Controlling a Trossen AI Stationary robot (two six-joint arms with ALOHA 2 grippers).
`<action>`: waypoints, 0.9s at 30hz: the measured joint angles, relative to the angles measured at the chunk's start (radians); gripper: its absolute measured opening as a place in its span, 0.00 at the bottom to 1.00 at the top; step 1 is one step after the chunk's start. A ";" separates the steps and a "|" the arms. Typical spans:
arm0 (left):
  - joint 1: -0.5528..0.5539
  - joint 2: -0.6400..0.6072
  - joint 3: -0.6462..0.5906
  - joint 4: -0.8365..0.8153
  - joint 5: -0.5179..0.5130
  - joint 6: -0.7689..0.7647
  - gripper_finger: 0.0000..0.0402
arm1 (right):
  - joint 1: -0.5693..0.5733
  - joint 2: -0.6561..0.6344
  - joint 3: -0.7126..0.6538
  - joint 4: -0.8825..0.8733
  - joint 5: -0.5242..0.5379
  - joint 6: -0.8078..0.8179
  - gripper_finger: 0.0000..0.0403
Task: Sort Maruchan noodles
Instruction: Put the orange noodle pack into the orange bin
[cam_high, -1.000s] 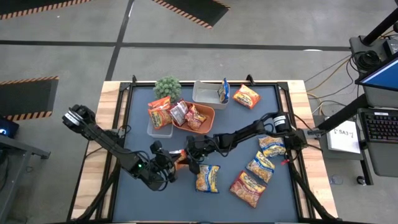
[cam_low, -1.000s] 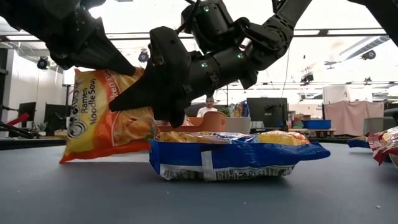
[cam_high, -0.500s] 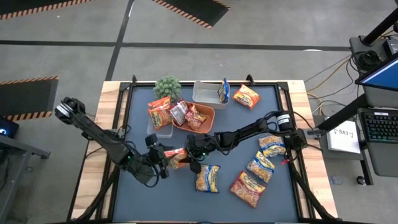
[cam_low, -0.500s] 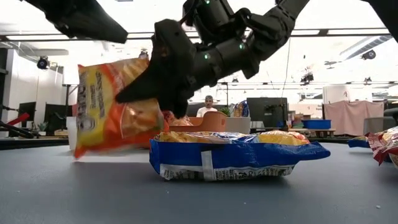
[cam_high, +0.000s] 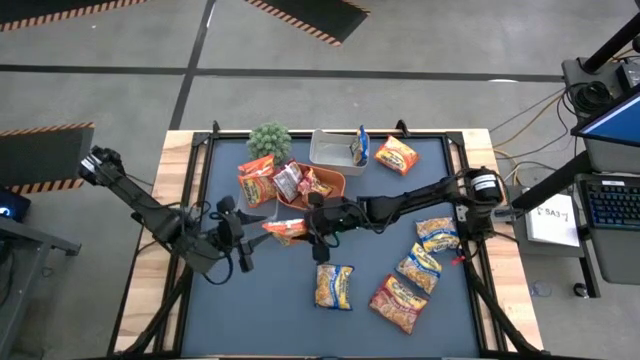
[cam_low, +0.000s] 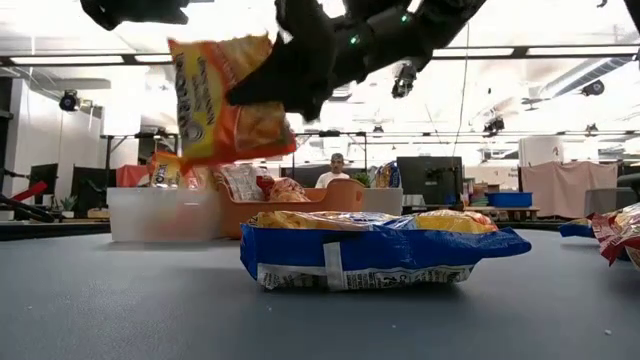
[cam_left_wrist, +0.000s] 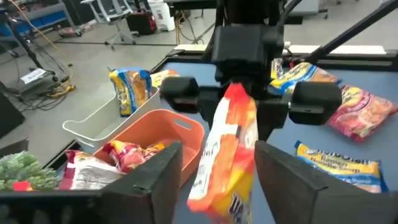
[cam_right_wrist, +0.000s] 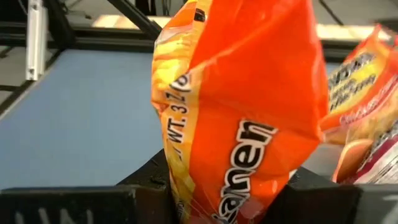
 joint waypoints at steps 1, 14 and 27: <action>0.000 0.000 -0.003 0.014 0.001 0.001 0.48 | 0.002 -0.014 -0.011 -0.003 0.001 -0.009 0.30; 0.048 0.097 -0.143 0.449 0.032 0.196 0.58 | 0.002 -0.121 -0.173 0.056 0.001 0.011 0.30; 0.157 0.189 -0.340 0.974 0.156 0.266 0.58 | 0.006 -0.125 -0.224 0.176 -0.007 0.025 0.31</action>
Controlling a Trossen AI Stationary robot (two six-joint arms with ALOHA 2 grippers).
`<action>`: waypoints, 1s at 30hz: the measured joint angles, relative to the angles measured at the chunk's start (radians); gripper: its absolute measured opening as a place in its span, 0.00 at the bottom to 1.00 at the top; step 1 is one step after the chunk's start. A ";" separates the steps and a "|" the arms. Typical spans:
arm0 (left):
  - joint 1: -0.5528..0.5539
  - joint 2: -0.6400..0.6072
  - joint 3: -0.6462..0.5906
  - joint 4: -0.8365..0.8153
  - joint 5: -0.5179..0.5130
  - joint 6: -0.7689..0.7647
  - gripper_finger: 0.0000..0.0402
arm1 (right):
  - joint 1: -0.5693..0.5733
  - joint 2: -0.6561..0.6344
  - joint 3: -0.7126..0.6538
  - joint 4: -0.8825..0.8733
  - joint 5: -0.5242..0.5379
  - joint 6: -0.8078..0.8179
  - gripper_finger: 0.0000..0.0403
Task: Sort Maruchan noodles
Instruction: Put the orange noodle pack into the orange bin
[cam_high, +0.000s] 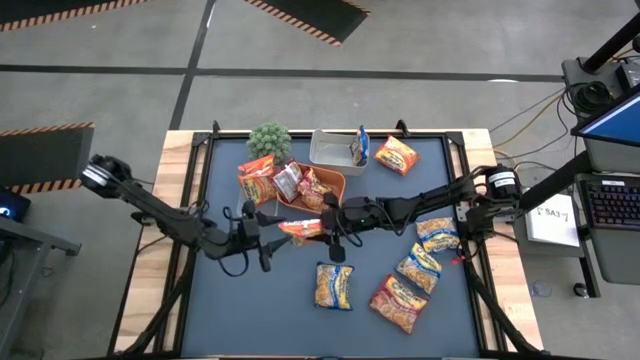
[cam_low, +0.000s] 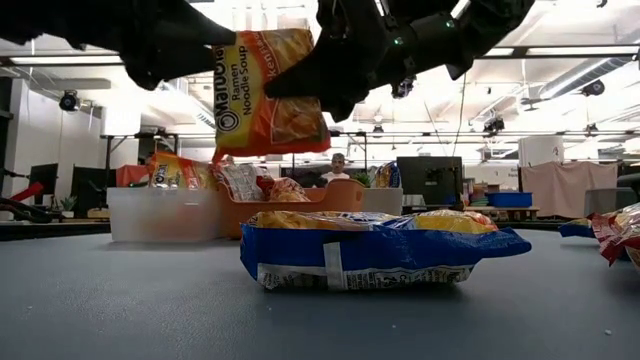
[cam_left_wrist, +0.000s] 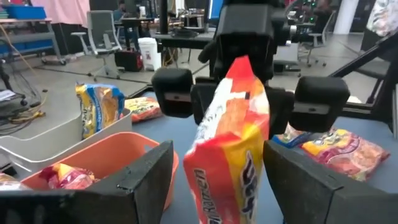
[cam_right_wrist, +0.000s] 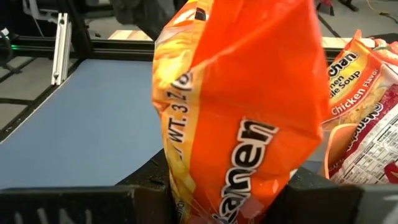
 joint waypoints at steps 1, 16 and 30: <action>0.006 0.014 -0.001 0.017 0.002 0.002 0.58 | 0.000 0.000 0.000 0.001 0.000 0.000 0.30; 0.035 0.198 0.046 0.125 0.050 0.032 0.47 | 0.000 0.000 0.000 0.001 -0.001 0.002 0.30; 0.038 0.185 0.047 0.121 0.035 0.099 0.27 | 0.000 -0.019 0.001 -0.021 0.002 0.046 0.53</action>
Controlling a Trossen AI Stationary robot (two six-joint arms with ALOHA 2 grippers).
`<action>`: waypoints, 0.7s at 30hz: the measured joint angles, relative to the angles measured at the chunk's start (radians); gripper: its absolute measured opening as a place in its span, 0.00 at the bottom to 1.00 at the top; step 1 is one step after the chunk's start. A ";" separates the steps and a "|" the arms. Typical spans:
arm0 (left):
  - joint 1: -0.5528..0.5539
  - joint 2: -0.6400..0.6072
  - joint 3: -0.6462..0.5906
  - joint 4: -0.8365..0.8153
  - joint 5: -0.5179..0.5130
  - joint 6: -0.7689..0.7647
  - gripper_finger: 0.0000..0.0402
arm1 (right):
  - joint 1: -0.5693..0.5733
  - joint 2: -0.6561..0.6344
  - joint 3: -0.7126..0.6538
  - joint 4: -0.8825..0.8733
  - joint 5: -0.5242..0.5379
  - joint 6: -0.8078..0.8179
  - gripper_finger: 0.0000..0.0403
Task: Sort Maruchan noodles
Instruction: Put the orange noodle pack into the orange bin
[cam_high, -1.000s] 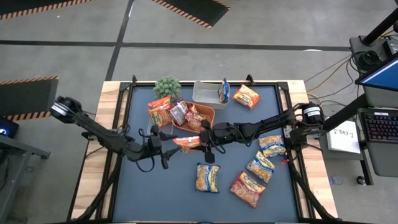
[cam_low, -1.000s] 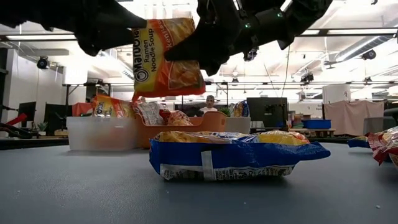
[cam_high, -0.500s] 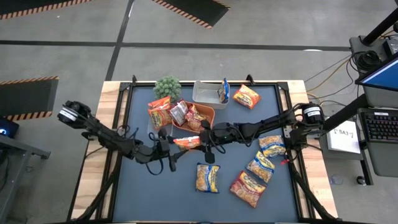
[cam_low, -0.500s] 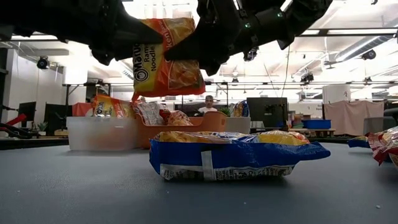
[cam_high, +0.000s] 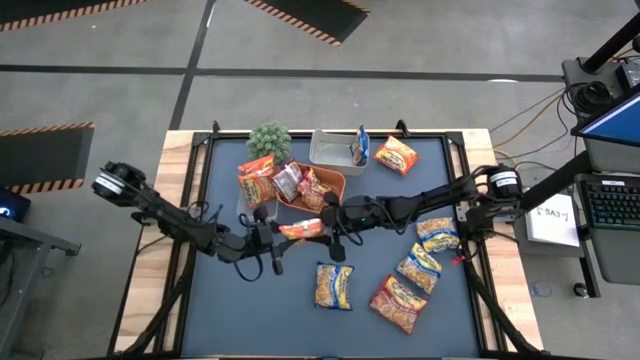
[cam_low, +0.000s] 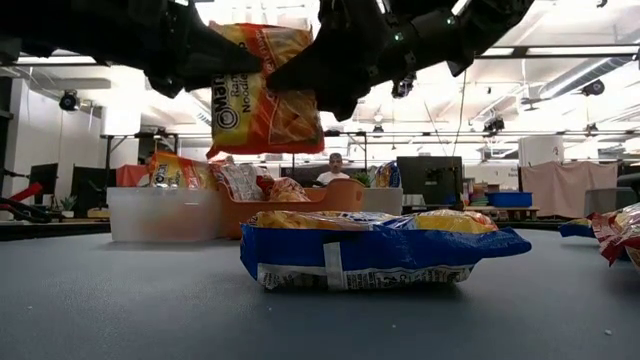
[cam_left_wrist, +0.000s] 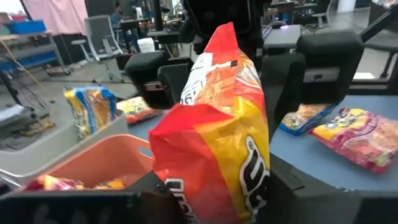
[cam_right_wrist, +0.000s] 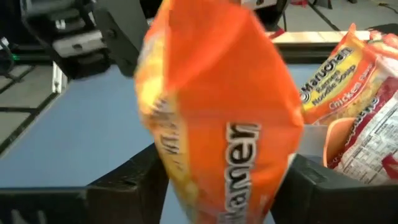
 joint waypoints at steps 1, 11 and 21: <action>0.000 -0.010 0.000 -0.010 -0.005 0.019 0.30 | 0.000 -0.015 0.000 -0.026 0.000 0.005 0.54; 0.041 -0.332 0.000 -0.452 -0.013 0.090 0.24 | -0.001 -0.196 0.000 -0.284 0.010 0.010 0.62; 0.197 -0.656 -0.007 -0.951 -0.015 -0.045 0.26 | 0.000 -0.253 -0.038 -0.297 0.009 0.010 0.62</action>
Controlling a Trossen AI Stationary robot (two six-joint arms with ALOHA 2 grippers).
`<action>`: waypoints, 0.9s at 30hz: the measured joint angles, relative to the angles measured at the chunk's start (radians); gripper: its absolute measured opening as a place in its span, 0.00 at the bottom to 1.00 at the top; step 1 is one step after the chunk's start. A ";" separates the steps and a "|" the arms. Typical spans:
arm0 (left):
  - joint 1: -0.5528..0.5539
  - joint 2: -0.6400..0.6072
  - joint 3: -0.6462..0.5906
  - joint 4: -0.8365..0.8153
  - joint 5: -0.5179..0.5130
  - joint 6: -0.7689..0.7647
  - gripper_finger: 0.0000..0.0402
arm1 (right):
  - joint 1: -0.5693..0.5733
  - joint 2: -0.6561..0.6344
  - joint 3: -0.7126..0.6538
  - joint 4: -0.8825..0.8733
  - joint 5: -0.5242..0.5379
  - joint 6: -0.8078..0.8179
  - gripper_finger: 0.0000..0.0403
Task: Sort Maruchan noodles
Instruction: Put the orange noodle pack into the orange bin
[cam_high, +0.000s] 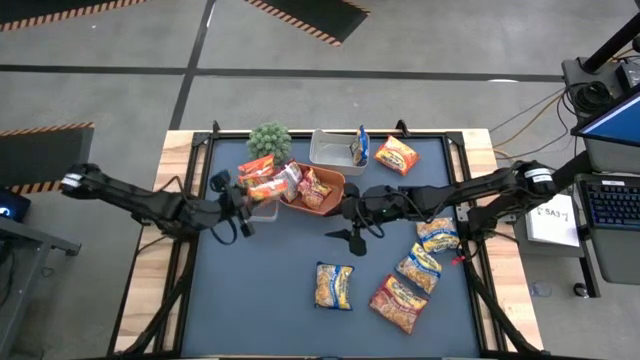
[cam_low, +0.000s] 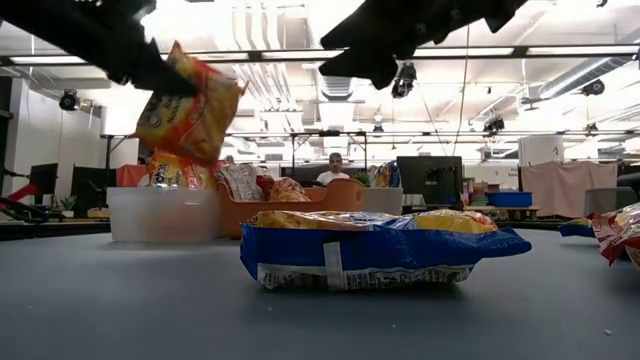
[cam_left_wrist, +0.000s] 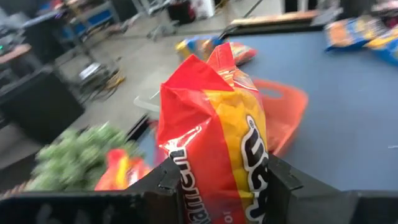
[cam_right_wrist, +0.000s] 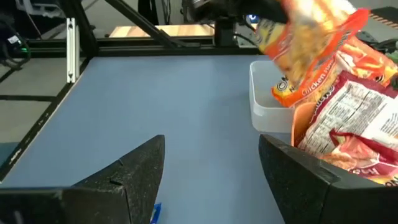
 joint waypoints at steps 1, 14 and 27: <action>0.015 -0.015 -0.003 -0.022 0.002 -0.006 0.26 | 0.000 0.000 -0.005 0.001 0.000 0.001 0.62; 0.115 -0.059 -0.062 -0.052 0.091 -0.066 0.26 | 0.000 0.001 -0.029 0.005 -0.001 0.026 0.61; 0.117 -0.051 -0.226 0.133 0.086 -0.138 0.27 | 0.000 0.002 -0.032 0.007 -0.002 0.036 0.61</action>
